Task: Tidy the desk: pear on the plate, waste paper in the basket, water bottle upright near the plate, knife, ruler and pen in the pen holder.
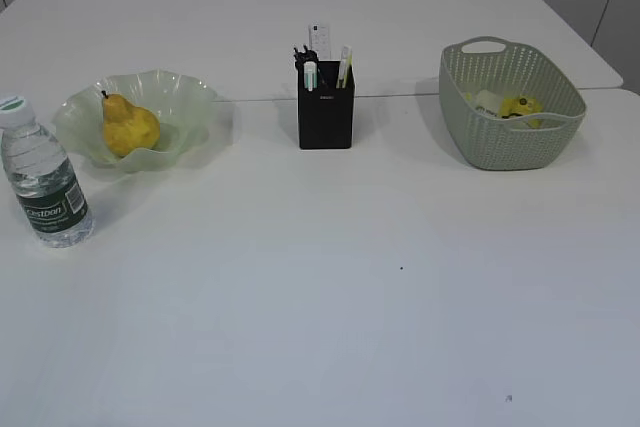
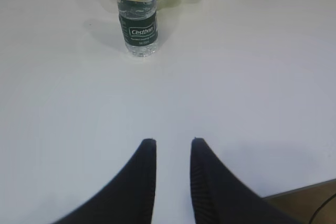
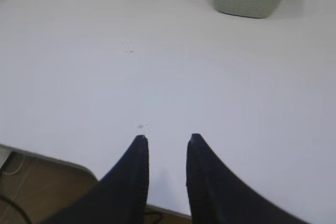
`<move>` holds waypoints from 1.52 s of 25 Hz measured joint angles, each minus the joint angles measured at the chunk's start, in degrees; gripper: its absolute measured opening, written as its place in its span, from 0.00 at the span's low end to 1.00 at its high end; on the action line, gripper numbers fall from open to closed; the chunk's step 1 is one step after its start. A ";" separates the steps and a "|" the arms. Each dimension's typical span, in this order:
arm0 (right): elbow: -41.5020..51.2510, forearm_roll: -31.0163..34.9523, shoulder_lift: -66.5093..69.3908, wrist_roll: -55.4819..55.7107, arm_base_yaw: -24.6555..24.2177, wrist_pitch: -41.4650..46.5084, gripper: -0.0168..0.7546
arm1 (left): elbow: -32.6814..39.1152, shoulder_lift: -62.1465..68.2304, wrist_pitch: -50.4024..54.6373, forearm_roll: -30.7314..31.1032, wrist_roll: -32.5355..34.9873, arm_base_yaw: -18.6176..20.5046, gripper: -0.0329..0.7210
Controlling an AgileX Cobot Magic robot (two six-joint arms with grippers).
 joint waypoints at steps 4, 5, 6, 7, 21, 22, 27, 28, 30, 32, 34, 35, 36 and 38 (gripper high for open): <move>0.00 0.00 0.00 0.00 -7.81 0.00 0.30 | 0.00 0.00 0.00 0.00 0.00 0.00 0.25; 0.00 0.00 0.00 0.00 -8.92 0.00 0.30 | 0.00 0.00 0.00 0.00 0.00 0.00 0.25; 0.00 0.00 0.00 0.00 -9.46 0.00 0.30 | 0.00 0.00 0.00 0.00 0.00 0.00 0.25; 0.00 0.00 0.00 0.00 -9.71 0.00 0.30 | 0.00 0.00 0.00 0.00 0.00 0.00 0.25; 0.00 -1.13 0.00 -0.12 -9.80 -0.03 0.30 | 0.00 0.00 0.00 0.54 0.00 0.00 0.25; 0.00 -1.22 0.00 -0.12 -9.80 -0.03 0.30 | 0.00 0.00 0.00 0.68 0.00 0.00 0.25; 0.00 -2.16 0.00 -0.14 -9.80 -0.03 0.30 | 0.00 0.00 0.00 0.79 0.00 0.00 0.24; 0.00 -2.16 0.00 -0.14 -9.80 -0.03 0.30 | 0.00 0.00 0.09 0.79 0.00 0.00 0.24; 0.00 -2.28 0.00 -0.14 -9.80 -0.03 0.30 | 0.00 0.00 0.09 0.79 0.00 0.00 0.24; 0.00 -2.28 0.00 -0.14 -9.80 -0.14 0.30 | 0.00 0.00 0.09 0.79 0.00 0.00 0.24; 0.00 -2.28 0.00 -0.14 -9.80 -0.14 0.30 | 0.00 0.00 0.09 0.79 0.00 0.00 0.24; 0.00 -2.28 0.00 -0.14 -9.80 -0.14 0.30 | 0.00 0.00 0.09 0.79 0.00 0.00 0.25; 0.00 -2.28 0.00 -0.14 -9.80 -0.04 0.30 | 0.00 0.00 0.09 0.79 0.00 0.00 0.25; 0.00 -2.30 0.00 -0.14 -9.80 -0.04 0.30 | 0.00 0.00 0.09 0.79 0.00 0.00 0.25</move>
